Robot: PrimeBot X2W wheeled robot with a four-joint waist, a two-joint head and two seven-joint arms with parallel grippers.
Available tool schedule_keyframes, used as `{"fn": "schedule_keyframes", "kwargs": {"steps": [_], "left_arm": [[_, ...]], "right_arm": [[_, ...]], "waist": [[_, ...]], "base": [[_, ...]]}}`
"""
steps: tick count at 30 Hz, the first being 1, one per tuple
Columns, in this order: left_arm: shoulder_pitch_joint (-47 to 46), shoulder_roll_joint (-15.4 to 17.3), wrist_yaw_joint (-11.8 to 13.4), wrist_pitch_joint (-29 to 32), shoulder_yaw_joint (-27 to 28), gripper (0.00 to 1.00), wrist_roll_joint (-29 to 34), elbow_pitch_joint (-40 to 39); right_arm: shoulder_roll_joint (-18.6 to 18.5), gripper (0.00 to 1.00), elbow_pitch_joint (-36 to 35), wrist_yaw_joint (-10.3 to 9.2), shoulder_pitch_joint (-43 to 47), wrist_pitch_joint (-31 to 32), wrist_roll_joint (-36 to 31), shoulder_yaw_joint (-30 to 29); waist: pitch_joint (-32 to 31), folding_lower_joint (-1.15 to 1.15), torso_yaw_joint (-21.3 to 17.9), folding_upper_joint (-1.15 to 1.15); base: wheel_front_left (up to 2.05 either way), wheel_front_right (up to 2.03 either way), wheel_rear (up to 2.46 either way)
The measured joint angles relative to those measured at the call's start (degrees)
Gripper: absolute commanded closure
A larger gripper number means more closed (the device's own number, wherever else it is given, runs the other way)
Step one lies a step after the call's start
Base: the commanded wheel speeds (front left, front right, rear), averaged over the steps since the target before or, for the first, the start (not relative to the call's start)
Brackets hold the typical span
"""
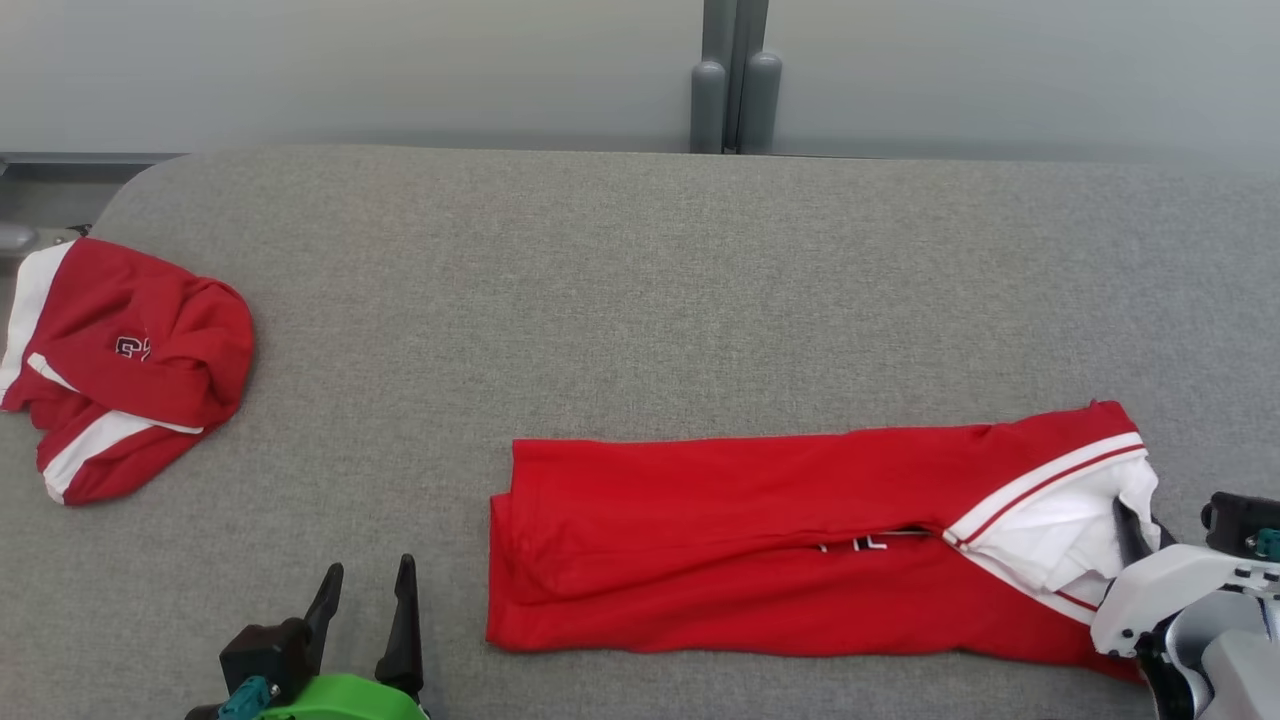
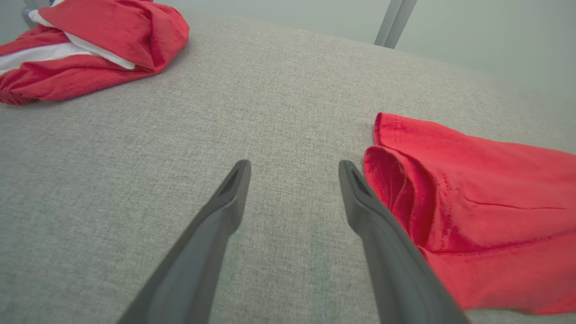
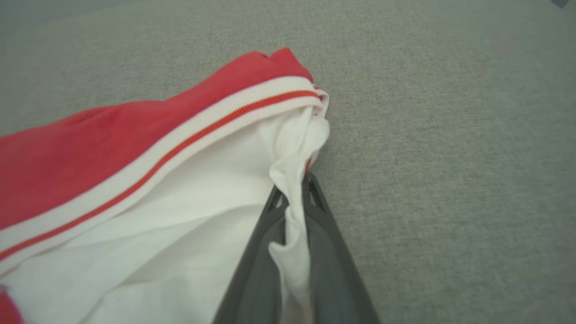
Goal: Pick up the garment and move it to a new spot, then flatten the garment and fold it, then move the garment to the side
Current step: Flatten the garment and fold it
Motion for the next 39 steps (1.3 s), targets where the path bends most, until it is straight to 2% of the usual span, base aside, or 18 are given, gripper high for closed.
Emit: {"fn": "schedule_keyframes", "kwargs": {"steps": [3,7,12,15,16,20,24,29,39], "left_arm": [[0.06,0.0,0.0,0.0,-0.07,0.0,0.0,-0.04],[0.47,0.0,-0.01,0.0,0.0,0.0,0.0,-0.02],[0.69,0.0,-0.01,0.0,-0.16,0.0,0.0,0.11],[0.69,-0.01,-0.02,0.0,-0.7,0.0,-0.33,0.09],[0.69,-0.01,-0.02,0.0,-0.7,0.0,-0.33,0.09],[0.6,-0.02,-0.02,0.0,-2.01,0.0,-0.93,0.12],[0.41,-0.02,-0.03,-0.01,-3.87,0.0,-1.52,0.27],[-0.34,-0.02,-0.1,0.0,-6.39,0.0,-2.07,0.67],[-0.43,-0.01,0.26,0.0,-7.43,0.0,-2.81,1.18]], "right_arm": [[-0.67,1.0,-0.93,-0.05,-0.8,-0.73,-2.41,-3.69],[0.41,1.0,-6.89,-0.08,-0.66,-0.88,-4.37,-2.53],[2.18,1.0,-17.89,-0.09,1.68,-0.76,-5.17,5.09],[2.52,1.0,-25.03,-0.09,3.29,1.88,-4.05,10.84],[2.52,1.0,-25.03,-0.09,3.29,1.88,-4.05,10.84],[3.18,1.0,-33.44,-0.09,4.64,6.54,-2.18,18.97],[4.5,1.0,-37.73,-0.09,4.81,10.23,-0.47,25.07],[7.0,1.0,-36.33,-0.09,2.13,11.66,-0.26,29.41],[10.47,1.0,-24.05,-0.1,-2.97,9.8,-0.78,30.78]], "waist": [[-0.15,0.0,-0.61,0.0],[-0.41,0.0,-1.36,0.0],[-0.94,0.0,-2.56,0.0],[-1.24,0.0,-3.1,0.0],[-1.24,0.0,-3.1,0.0],[-1.29,0.0,-2.95,0.0],[-1.07,0.0,-1.62,0.0],[-0.62,0.0,1.45,0.0],[0.51,0.0,10.26,0.0]], "base": [[0.0,0.0,0.0],[0.0,0.0,0.0],[0.0,0.0,0.0],[0.0,0.0,0.0],[0.0,0.0,0.0],[0.0,0.0,0.0],[0.0,0.0,0.0],[0.0,0.0,0.0],[0.0,0.0,0.0]]}}
